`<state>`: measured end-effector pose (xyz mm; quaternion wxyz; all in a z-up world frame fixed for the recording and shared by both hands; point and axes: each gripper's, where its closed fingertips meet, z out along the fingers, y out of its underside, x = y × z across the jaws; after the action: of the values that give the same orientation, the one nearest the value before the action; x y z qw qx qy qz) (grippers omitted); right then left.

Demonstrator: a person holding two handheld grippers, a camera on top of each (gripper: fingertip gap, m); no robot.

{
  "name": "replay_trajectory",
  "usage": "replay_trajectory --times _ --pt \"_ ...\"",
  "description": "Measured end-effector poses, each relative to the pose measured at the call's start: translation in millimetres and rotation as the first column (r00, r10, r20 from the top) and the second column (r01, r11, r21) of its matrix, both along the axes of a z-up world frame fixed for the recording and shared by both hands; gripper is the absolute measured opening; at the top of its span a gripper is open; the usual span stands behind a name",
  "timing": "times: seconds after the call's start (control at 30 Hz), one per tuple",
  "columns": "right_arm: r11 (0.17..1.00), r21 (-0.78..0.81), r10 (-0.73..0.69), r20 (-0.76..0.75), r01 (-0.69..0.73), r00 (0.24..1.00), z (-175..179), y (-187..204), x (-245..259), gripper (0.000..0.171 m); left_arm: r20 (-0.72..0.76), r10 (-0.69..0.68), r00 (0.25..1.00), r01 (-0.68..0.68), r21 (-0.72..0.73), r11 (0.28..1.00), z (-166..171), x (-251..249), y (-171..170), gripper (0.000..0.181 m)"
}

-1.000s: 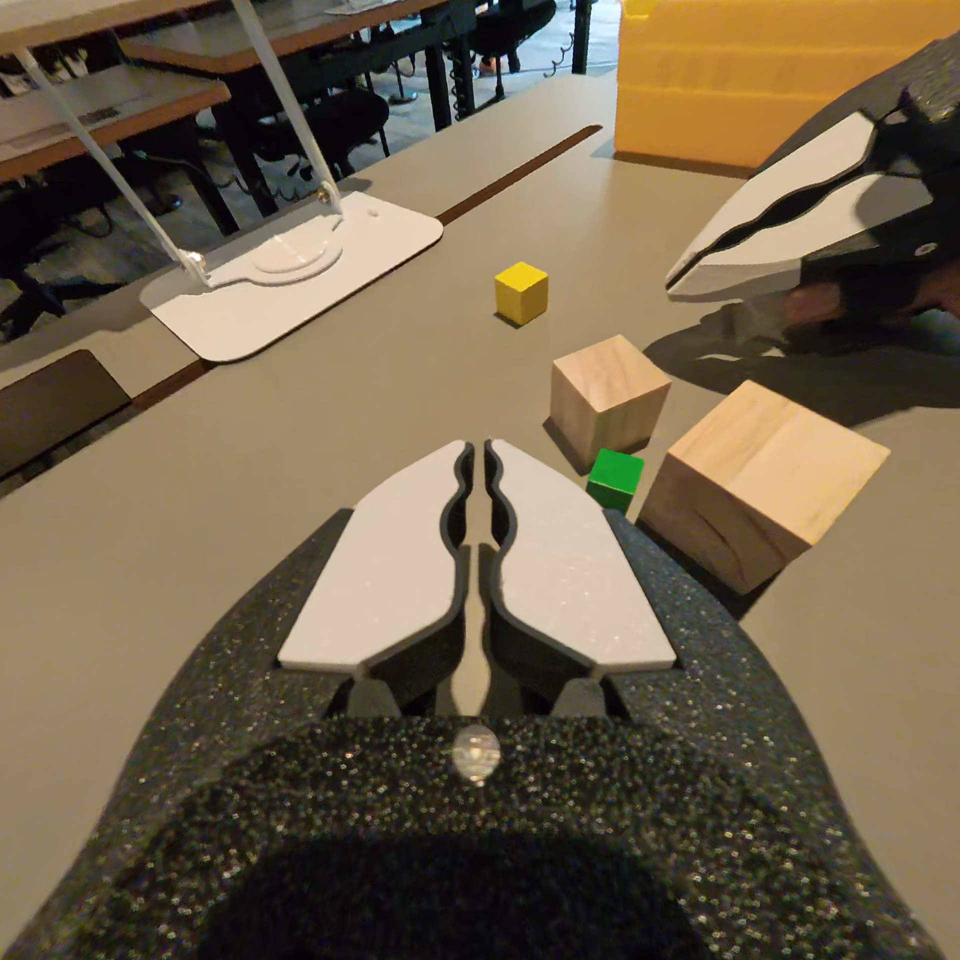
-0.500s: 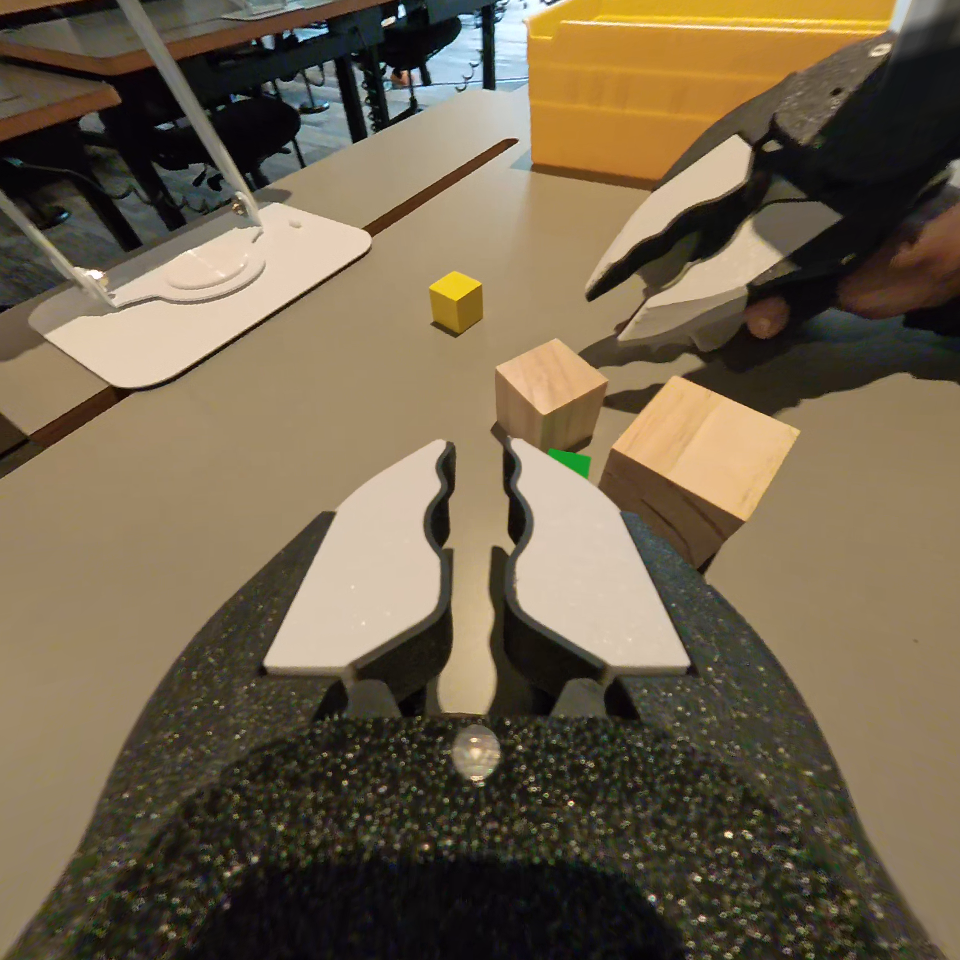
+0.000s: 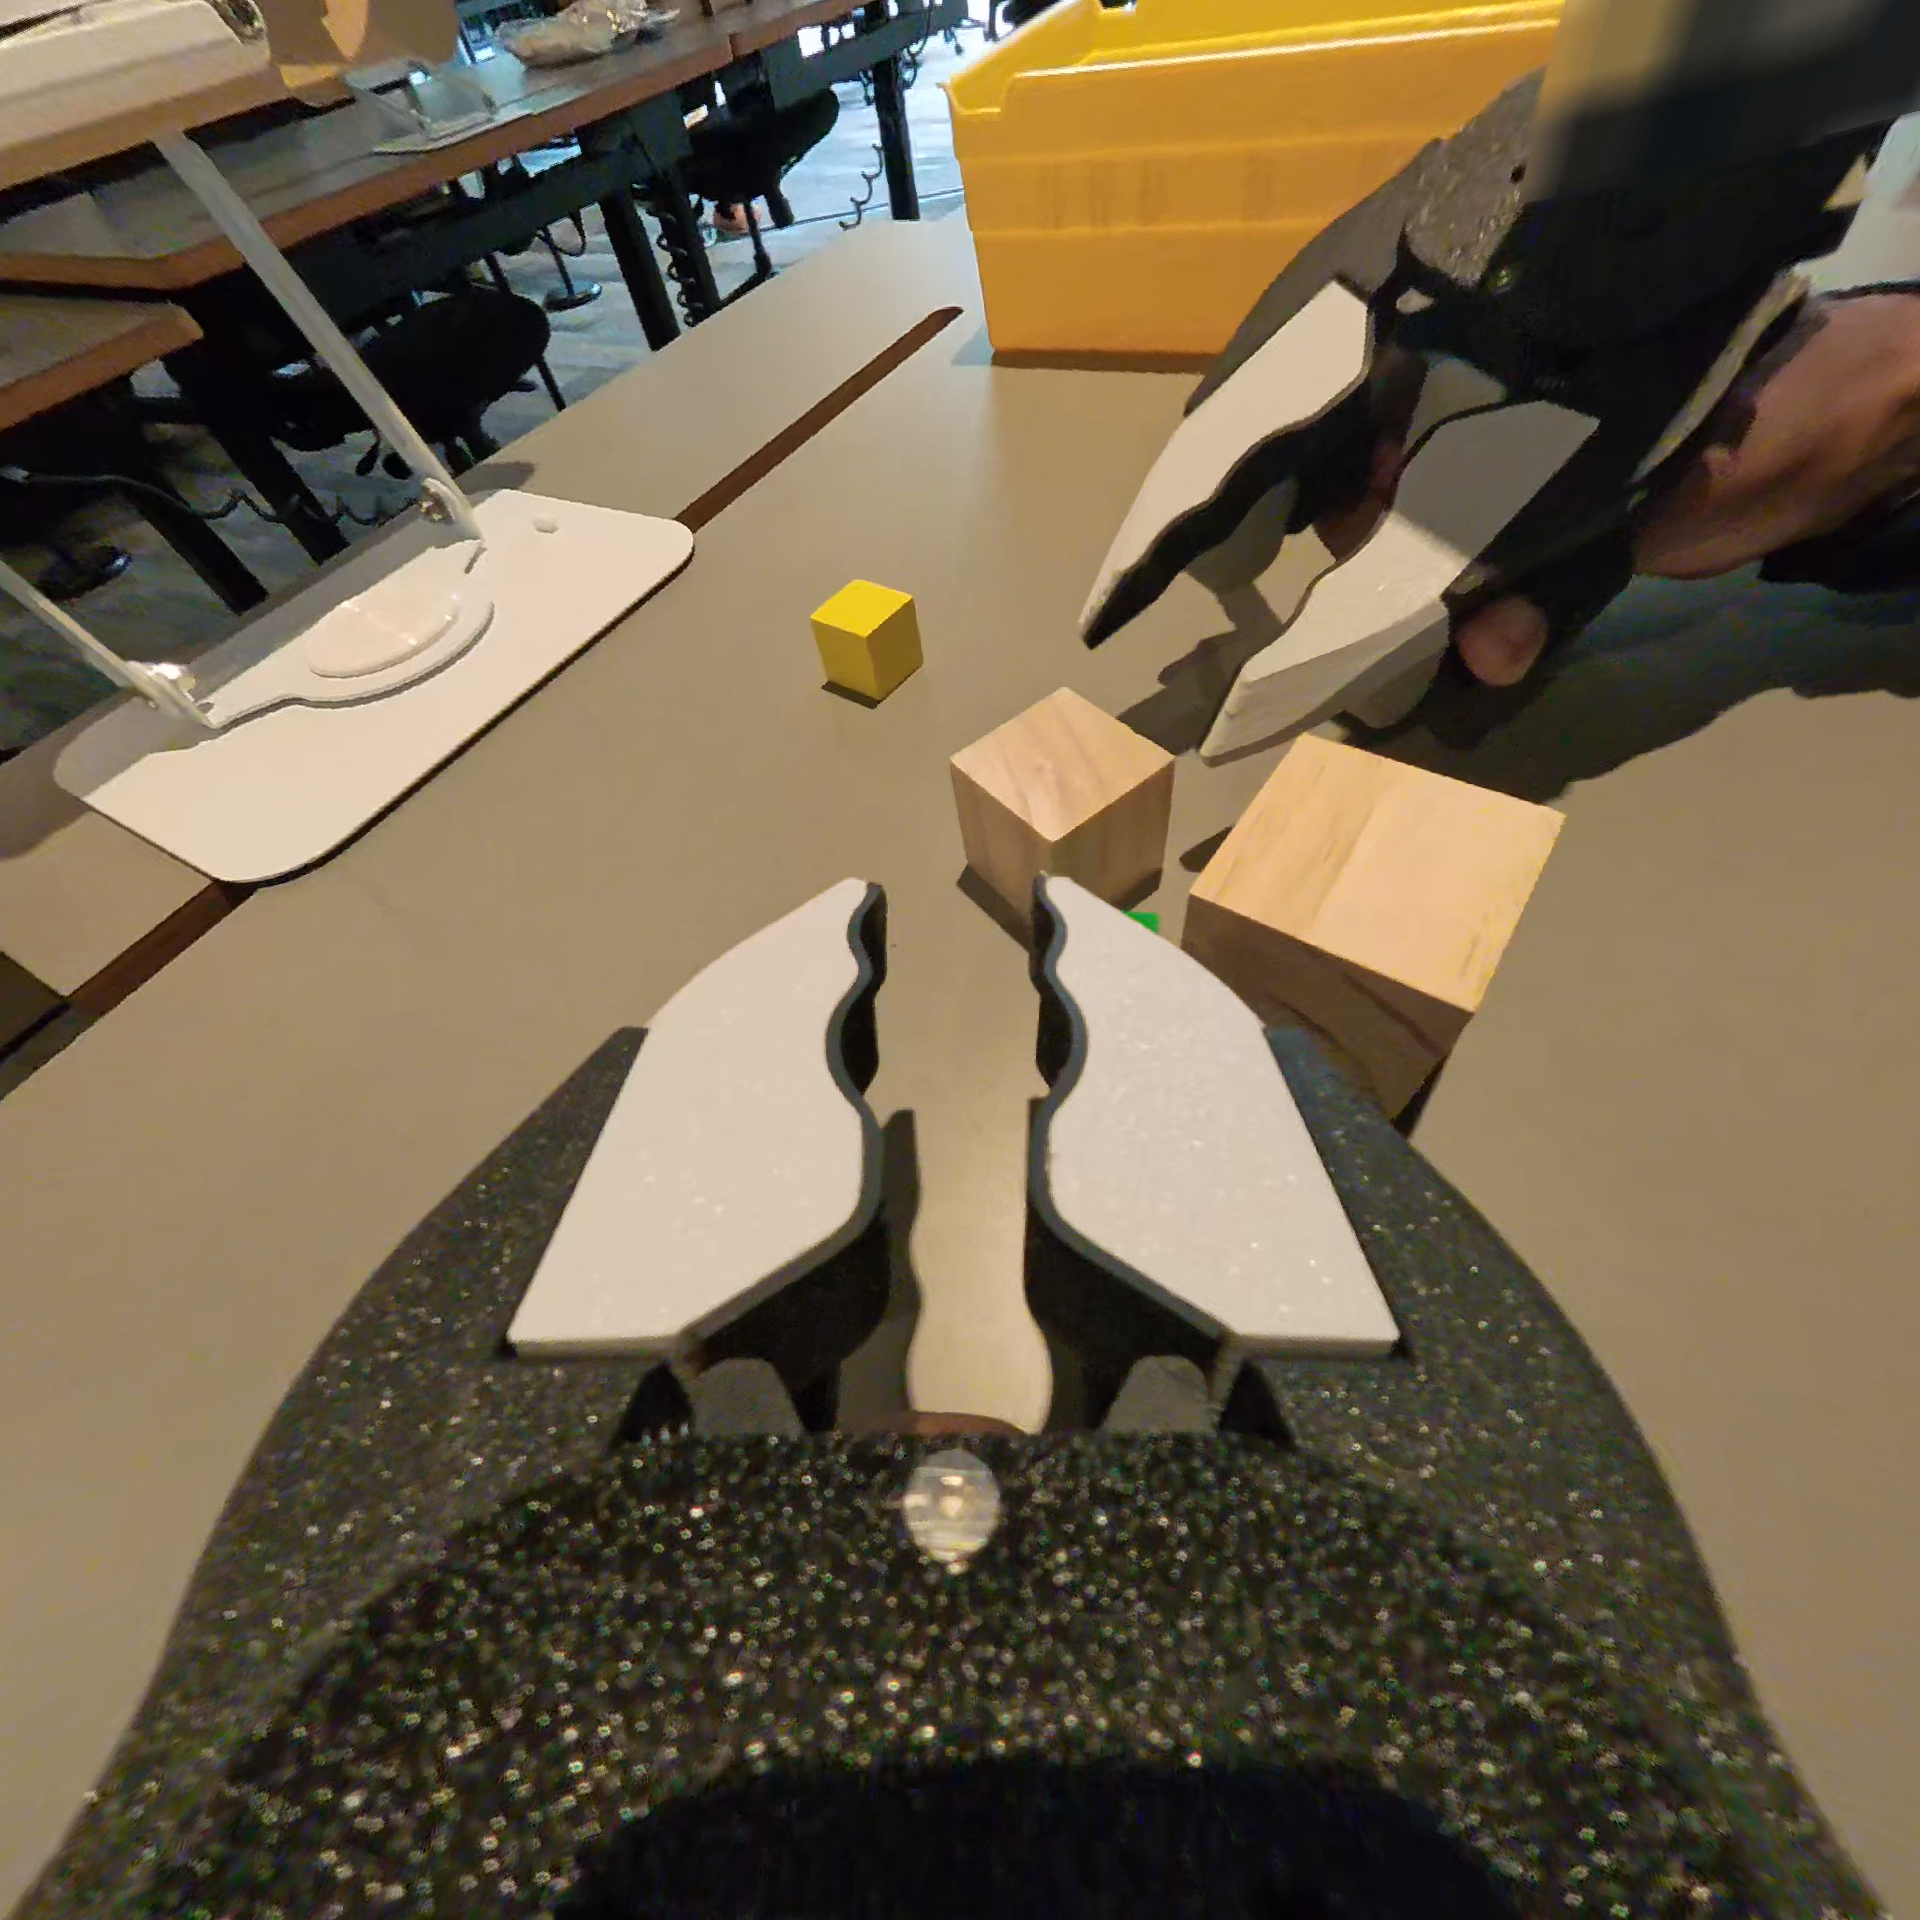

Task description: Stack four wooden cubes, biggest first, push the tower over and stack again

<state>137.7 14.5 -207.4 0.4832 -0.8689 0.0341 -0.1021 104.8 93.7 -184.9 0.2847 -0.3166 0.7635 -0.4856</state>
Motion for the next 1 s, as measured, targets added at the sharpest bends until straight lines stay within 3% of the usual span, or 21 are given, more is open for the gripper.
replay_trajectory --times 0.23,0.73,1.0 --pt "0.999 -0.035 0.008 -0.016 -0.009 1.000 -5 9 -3 0.053 0.024 0.095 0.995 -0.096 0.078 0.992 -5 7 7 0.023" --pt "0.994 -0.085 0.063 0.012 -0.061 0.998 -12 30 -4 0.044 0.032 0.159 0.987 -0.162 0.095 0.982 -6 10 14 0.021" --pt "0.982 0.181 0.068 -0.087 -0.052 0.994 31 17 2 0.044 0.032 0.166 0.986 -0.168 0.101 0.981 -6 9 16 0.021"
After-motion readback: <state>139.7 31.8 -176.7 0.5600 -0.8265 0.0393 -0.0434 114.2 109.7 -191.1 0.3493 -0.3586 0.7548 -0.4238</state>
